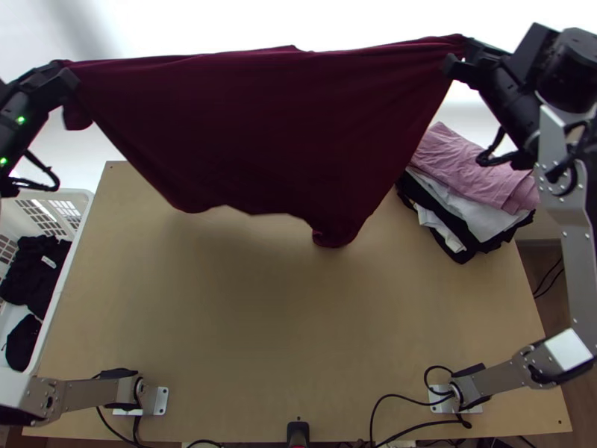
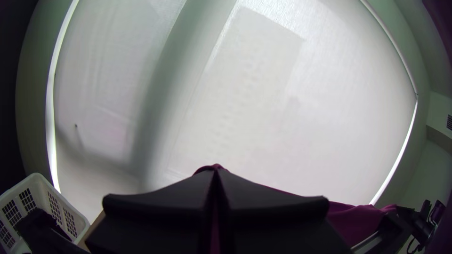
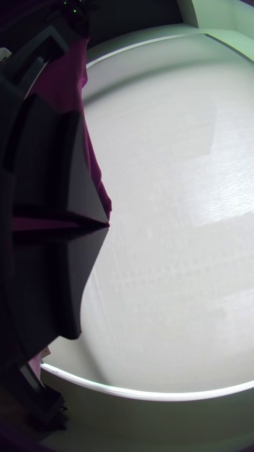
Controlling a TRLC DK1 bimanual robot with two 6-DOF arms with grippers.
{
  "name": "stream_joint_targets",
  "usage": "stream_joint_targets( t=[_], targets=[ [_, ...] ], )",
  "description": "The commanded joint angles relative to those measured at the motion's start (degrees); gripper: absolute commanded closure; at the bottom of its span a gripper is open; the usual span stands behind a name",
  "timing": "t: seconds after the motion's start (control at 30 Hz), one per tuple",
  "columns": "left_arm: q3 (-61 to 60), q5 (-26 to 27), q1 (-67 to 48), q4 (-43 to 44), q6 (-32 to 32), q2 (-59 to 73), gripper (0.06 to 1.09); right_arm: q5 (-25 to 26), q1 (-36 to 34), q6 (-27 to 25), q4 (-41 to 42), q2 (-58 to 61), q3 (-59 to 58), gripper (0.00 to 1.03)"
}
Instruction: Fold the t-shirt
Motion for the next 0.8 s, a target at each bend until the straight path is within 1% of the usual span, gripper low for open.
stream_joint_targets(
  t=[0.0,0.2,0.37,0.53,0.7,0.77],
  targets=[
    [-3.01,-1.57,0.53,0.16,-0.99,-5.39,1.05,1.12,-1.15,-0.45,0.08,-5.38,-4.6,1.0],
    [-17.16,-0.96,0.0,-0.1,-0.9,-13.12,1.05,0.5,-0.71,-0.45,-5.02,-10.56,-13.31,1.0],
    [-30.52,1.15,-2.46,-3.53,-0.99,-19.01,1.05,-0.46,-0.36,-0.37,-11.96,-11.09,-16.38,1.0],
    [-42.82,1.06,-3.6,-3.71,-0.81,-21.74,1.05,-0.46,-0.36,-0.28,-14.6,-11.09,-20.6,1.0],
    [-53.63,1.15,-3.34,-4.06,1.12,-21.82,1.05,-0.46,-1.32,-0.28,-14.51,-10.65,-25.08,1.0],
    [-58.2,1.33,-4.92,-3.88,1.74,-22.0,1.05,-0.38,-1.5,-0.54,-14.51,-10.3,-27.28,1.0]
  ],
)
